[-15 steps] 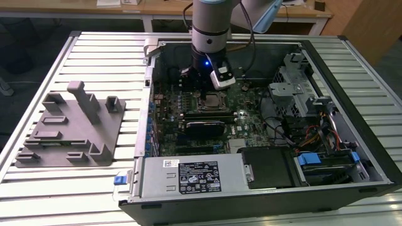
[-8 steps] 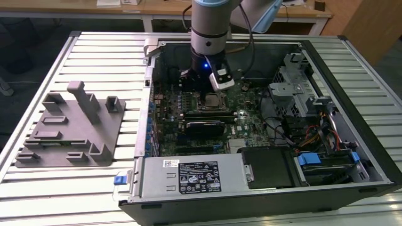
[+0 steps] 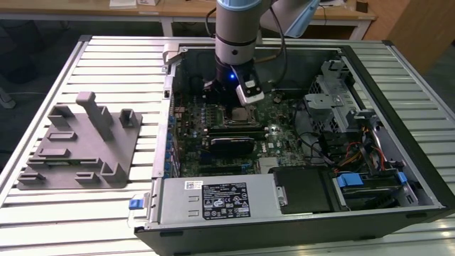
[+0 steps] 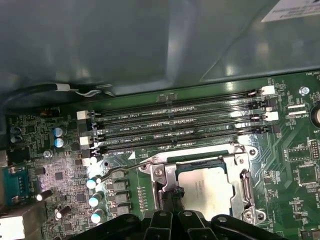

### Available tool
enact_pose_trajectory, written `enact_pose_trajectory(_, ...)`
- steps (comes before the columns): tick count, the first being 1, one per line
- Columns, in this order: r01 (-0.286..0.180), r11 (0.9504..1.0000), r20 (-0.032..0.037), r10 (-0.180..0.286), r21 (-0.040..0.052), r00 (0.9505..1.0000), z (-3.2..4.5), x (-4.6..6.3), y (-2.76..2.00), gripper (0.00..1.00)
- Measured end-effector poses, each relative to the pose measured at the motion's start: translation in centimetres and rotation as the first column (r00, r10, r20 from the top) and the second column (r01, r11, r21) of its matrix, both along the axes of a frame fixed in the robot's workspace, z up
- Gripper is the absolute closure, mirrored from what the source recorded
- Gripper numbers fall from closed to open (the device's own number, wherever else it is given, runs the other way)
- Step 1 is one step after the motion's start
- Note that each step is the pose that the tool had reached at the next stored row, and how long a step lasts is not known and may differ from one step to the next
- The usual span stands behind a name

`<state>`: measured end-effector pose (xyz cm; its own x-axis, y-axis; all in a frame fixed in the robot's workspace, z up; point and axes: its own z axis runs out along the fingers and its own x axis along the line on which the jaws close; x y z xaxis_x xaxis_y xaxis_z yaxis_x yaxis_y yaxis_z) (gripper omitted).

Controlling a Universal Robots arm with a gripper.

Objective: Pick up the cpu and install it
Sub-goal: 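Close the cpu cover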

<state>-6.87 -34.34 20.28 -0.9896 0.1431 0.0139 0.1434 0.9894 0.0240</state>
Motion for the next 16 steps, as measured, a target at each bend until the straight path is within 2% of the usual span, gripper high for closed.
enact_pose_trajectory(12, -0.003, 1.0, 0.0, 0.003, 0.0, 1.0, -0.25, -0.23, -0.09, 0.89)
enact_pose_trajectory(16, -0.05, 0.9987, 0.0001, 0.05, 0.0001, 0.9987, -0.33, -0.23, -0.09, 0.89)
